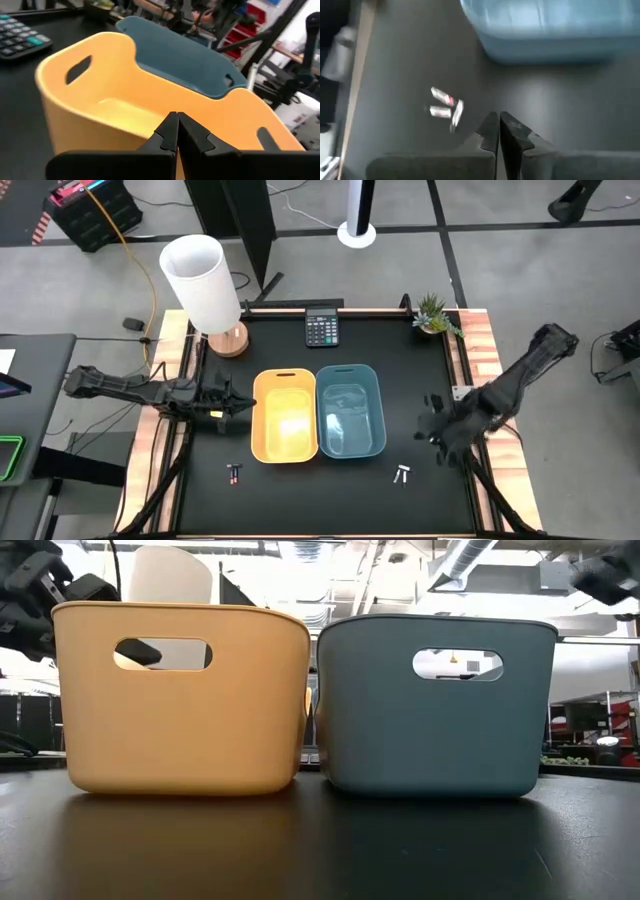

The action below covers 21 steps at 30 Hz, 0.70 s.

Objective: Sort batteries
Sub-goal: Put the top silver battery into the blue bin

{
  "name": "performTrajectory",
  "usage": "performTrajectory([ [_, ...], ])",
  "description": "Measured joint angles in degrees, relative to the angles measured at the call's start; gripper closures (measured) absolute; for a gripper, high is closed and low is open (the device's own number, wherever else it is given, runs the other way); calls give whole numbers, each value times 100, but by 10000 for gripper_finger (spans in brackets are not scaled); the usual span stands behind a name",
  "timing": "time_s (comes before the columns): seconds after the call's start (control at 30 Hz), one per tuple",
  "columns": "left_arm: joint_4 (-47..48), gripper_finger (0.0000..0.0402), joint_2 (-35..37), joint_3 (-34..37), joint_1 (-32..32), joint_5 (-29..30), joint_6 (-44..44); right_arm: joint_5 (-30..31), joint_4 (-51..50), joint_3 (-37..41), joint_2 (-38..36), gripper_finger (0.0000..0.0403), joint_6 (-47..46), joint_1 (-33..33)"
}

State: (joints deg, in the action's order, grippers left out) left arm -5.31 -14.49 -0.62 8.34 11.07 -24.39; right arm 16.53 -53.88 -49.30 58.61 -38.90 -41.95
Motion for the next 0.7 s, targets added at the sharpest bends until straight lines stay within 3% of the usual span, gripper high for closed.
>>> performTrajectory([
  [0.13,-481,396,-54,0,0,-71,446,7,-150,0,761,334,-1373,-656],
  [0.27,-360,361,-58,-157,0,-157,654,133,401,-6,1389,279,-2106,-1100],
  [0.5,-277,291,-55,-329,0,-123,871,190,921,-7,2501,181,-2454,-1325],
  [0.7,-294,274,-52,-341,0,-116,980,187,1202,-7,3139,164,-2424,-1244],
])
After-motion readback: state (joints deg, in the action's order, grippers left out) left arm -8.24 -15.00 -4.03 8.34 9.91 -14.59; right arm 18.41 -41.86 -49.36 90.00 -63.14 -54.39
